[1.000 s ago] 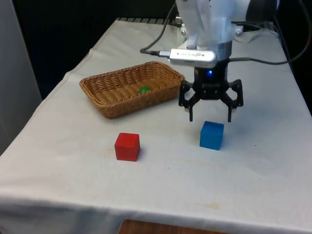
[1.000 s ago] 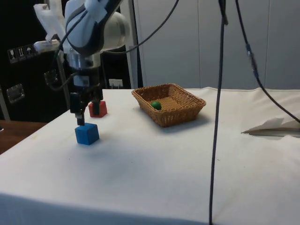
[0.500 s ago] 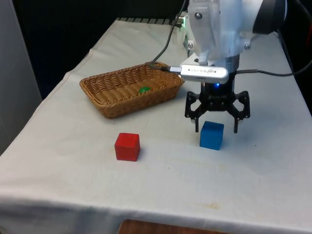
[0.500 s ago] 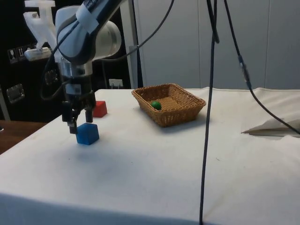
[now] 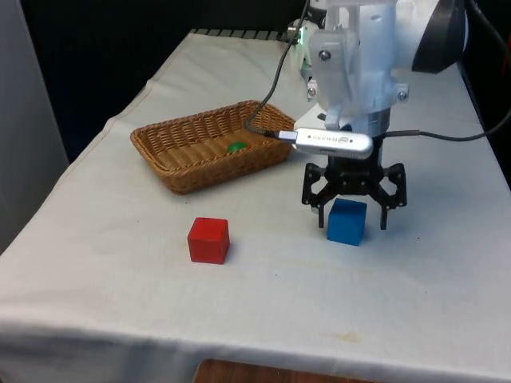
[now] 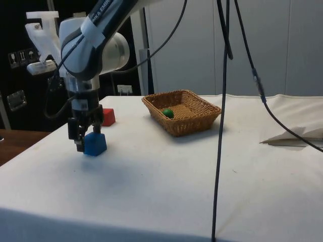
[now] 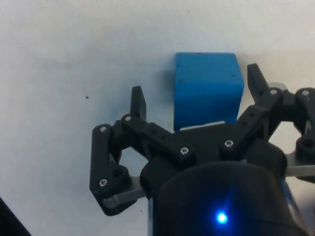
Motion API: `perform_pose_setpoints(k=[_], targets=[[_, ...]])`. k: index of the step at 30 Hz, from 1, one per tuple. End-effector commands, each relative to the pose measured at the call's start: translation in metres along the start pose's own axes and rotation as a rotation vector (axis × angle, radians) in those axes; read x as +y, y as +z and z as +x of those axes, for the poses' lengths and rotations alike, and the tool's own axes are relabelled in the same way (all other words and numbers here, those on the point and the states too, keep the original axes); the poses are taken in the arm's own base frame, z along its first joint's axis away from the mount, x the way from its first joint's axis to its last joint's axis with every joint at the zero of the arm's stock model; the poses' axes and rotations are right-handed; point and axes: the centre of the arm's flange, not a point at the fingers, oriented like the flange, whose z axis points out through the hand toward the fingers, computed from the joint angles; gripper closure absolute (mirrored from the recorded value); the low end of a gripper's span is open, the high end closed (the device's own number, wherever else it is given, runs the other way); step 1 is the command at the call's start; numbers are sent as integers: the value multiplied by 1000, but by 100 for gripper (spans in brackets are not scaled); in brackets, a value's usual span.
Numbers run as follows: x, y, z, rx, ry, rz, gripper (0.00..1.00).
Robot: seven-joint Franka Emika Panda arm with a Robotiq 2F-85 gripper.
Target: Place all non-red objects into the basket.
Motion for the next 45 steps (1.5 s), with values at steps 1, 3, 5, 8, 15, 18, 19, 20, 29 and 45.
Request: perform_pose_setpoints(k=[1,3,5,8,15,18,19,20,29,45], targets=[[-2,5,0,-2,0,4,0],[-2,5,0,-2,0,4,0],[-3,8,-1,-7,0,3,0],[-4,9,-1,-10,-2,2,0],[-2,5,-1,-11,-4,-1,0],[-1,5,0,-5,-3,-3,0],[0,1,1,-12,-3,-2,0],[0,1,1,-12,-3,-2,0],[-1,2,1,-8,0,2,0],[-3,3,0,-7,0,-1,97]])
